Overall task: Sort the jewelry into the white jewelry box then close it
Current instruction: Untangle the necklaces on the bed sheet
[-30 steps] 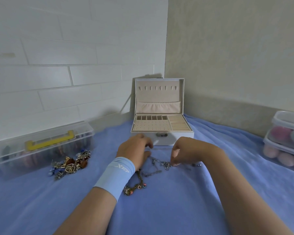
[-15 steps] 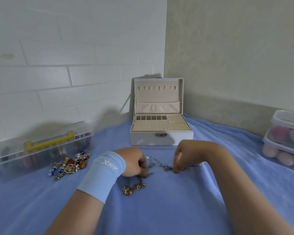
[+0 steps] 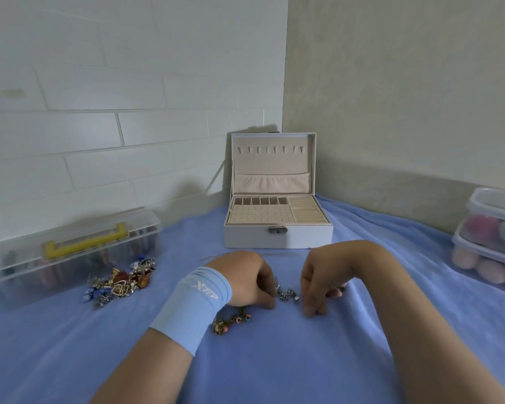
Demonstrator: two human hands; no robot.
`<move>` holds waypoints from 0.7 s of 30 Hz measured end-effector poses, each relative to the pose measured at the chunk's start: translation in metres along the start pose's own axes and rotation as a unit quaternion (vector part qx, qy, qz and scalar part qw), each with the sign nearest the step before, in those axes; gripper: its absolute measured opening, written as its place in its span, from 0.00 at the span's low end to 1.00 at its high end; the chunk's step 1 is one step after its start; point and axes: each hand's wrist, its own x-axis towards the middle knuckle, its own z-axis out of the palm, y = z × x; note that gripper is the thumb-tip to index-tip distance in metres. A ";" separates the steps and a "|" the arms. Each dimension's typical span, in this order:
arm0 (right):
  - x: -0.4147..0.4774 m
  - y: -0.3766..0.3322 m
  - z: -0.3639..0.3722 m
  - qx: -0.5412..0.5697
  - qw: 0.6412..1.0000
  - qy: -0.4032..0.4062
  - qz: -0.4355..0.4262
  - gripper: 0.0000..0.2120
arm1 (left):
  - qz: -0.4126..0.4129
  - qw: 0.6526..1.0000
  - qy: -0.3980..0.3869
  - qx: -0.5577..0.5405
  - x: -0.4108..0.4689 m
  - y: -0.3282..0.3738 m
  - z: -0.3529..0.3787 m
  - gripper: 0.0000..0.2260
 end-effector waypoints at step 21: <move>0.022 0.003 0.006 0.049 0.987 0.132 -0.076 0.07 | -0.045 0.997 -0.053 0.034 -0.007 -0.011 -0.013 0.04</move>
